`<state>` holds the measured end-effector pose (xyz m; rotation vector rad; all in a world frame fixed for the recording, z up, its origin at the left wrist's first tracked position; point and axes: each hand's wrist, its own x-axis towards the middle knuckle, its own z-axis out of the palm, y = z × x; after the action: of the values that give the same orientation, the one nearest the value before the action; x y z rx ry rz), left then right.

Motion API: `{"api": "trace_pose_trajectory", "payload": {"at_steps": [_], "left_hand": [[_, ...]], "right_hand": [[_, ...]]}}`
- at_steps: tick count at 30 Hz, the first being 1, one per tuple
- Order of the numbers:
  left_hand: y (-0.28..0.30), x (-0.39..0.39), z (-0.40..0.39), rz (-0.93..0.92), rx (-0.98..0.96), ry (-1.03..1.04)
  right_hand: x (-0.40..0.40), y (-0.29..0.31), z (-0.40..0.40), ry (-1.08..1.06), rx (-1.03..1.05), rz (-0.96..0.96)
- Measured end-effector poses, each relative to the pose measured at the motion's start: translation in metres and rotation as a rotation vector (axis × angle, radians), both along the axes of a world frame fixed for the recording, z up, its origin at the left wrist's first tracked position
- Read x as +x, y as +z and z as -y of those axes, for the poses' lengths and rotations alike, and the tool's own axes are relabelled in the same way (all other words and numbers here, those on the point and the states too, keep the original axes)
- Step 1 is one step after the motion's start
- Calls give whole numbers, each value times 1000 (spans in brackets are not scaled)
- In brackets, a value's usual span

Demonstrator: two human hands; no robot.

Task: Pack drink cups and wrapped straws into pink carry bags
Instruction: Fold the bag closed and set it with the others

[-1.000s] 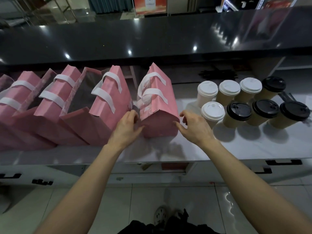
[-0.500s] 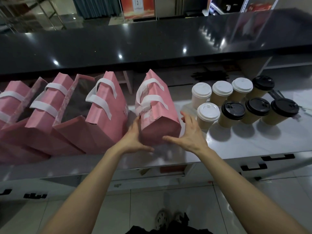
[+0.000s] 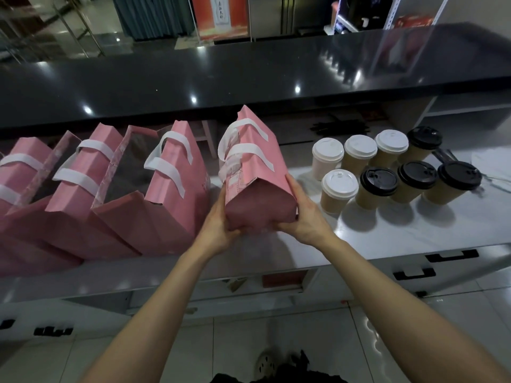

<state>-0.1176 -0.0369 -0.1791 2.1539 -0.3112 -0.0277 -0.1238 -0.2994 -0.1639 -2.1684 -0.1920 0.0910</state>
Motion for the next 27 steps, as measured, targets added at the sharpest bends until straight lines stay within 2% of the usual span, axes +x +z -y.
{"api": "trace_pose_trajectory", "payload": {"at_steps": [7, 16, 23, 27], "left_hand": [[88, 45, 37, 185, 29, -87], [180, 134, 164, 337, -11, -240], [197, 208, 321, 329, -55, -253], [190, 253, 419, 304, -110, -232]], "right_hand": [[21, 75, 41, -103, 7, 212], [94, 161, 160, -195, 57, 393], [171, 186, 311, -215, -60, 465], [217, 191, 410, -219, -128, 385]]}}
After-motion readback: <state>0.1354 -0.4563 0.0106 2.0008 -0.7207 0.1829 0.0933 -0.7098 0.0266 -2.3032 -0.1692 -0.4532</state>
